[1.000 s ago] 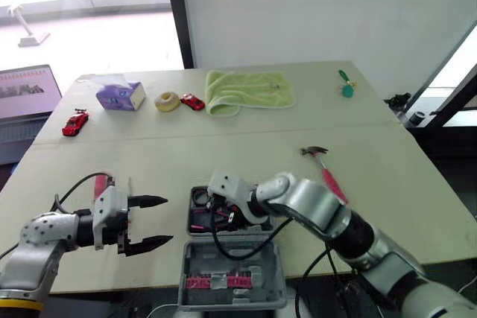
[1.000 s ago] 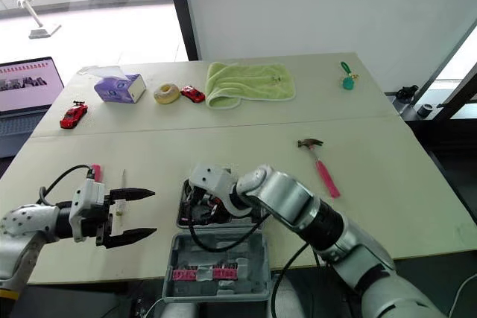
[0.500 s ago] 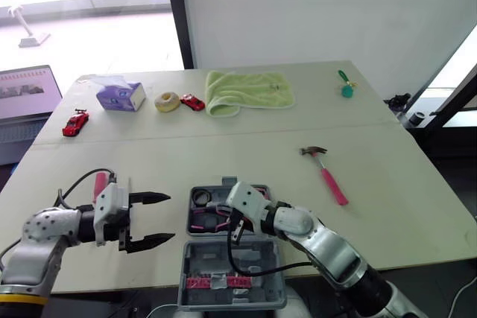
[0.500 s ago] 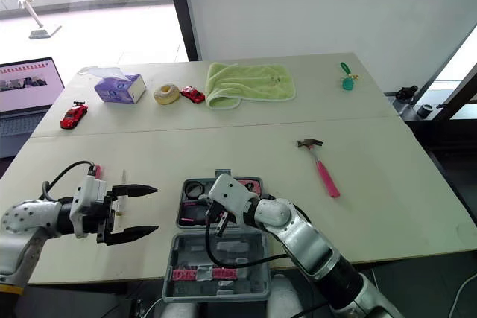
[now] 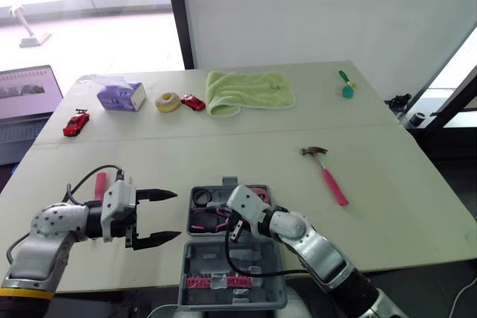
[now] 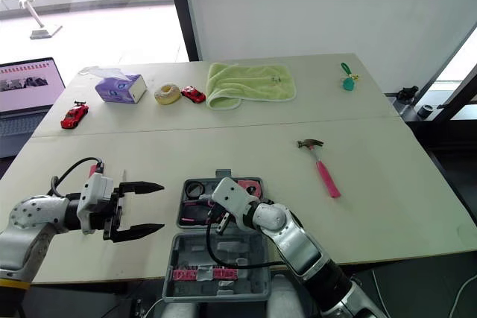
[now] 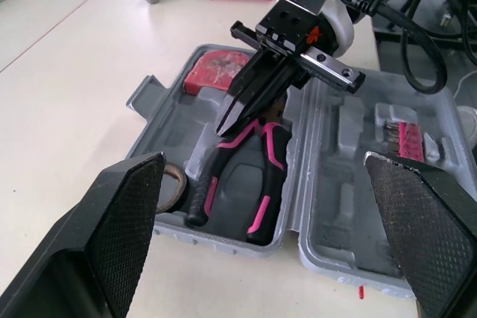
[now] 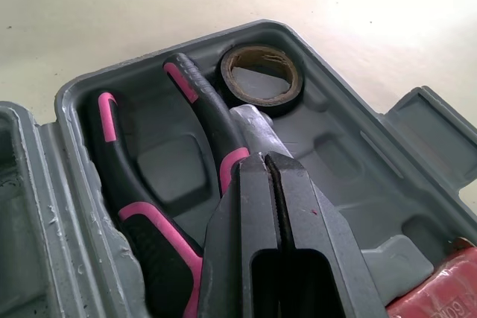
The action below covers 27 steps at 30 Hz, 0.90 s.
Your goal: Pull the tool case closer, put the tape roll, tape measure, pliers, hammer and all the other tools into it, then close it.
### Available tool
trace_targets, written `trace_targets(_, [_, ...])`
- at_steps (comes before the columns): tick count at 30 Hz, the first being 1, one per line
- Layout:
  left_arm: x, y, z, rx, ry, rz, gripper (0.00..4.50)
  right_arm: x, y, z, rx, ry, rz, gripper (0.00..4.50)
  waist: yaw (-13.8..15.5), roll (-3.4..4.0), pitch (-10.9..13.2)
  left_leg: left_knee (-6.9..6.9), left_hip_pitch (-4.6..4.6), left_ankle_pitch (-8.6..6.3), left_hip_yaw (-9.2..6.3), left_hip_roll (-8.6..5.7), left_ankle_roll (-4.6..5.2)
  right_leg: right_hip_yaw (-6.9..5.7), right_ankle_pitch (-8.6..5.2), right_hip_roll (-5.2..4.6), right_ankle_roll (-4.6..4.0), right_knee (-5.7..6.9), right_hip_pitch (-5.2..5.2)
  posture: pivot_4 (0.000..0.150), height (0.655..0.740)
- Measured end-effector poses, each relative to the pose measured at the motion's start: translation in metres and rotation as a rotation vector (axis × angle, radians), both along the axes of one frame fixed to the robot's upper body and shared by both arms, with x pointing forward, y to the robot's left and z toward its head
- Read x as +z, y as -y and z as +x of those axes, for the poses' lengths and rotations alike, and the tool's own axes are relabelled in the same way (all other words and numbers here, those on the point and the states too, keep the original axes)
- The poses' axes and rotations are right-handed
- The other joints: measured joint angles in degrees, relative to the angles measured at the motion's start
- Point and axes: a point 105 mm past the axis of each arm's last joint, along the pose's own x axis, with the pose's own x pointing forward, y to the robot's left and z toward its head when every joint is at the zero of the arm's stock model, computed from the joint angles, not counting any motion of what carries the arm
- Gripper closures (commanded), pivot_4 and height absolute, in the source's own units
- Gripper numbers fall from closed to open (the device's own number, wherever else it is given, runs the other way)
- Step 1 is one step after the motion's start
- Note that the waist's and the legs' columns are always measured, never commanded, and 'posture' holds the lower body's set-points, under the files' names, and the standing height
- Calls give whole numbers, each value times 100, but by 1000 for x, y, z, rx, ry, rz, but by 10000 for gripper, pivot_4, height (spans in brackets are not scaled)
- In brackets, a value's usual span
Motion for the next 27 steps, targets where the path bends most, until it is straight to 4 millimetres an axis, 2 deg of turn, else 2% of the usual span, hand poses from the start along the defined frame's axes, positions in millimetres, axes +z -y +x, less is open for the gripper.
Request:
trace_targets(3, [-1,-1,-1,3,-4,7,0,-7,0,-1,9,-17,-57,44584,3,-2,-2,-5,28,0,0,0,0,0,-1,0,0,-8,32,1500,7400])
trace_targets(5, [0,0,-2,-1,0,10,0,-11,2,-1,15,-20,-96,44584,15,-3,-9,-20,90,-4,1,0,4,-1,-8,0,0,-28,97,1500,7400])
trace_targets(14, [0,-1,-3,3,1,18,0,-19,7,-1,15,-15,-211,44584,162,-34,-162,-23,151,-15,1,0,18,-2,-28,-1,-16,-39,162,1500,7400])
trace_targets(15, [0,-1,-3,3,1,19,0,-20,7,-1,17,-21,-225,44584,171,-33,-170,-30,177,-19,2,0,23,-2,-31,-1,-16,-50,188,1500,7400])
trace_targets(24, [0,-1,-2,3,3,22,0,-26,8,0,26,-88,-322,44584,221,6,-303,-35,212,-39,2,0,55,-8,-44,-1,-6,-103,248,1500,7400])
trace_targets(27, [-1,-2,-3,4,-2,22,0,-27,6,0,25,-99,-319,44584,244,-3,-310,-40,235,-43,2,0,60,-7,-58,-1,-15,-110,270,1500,7400])
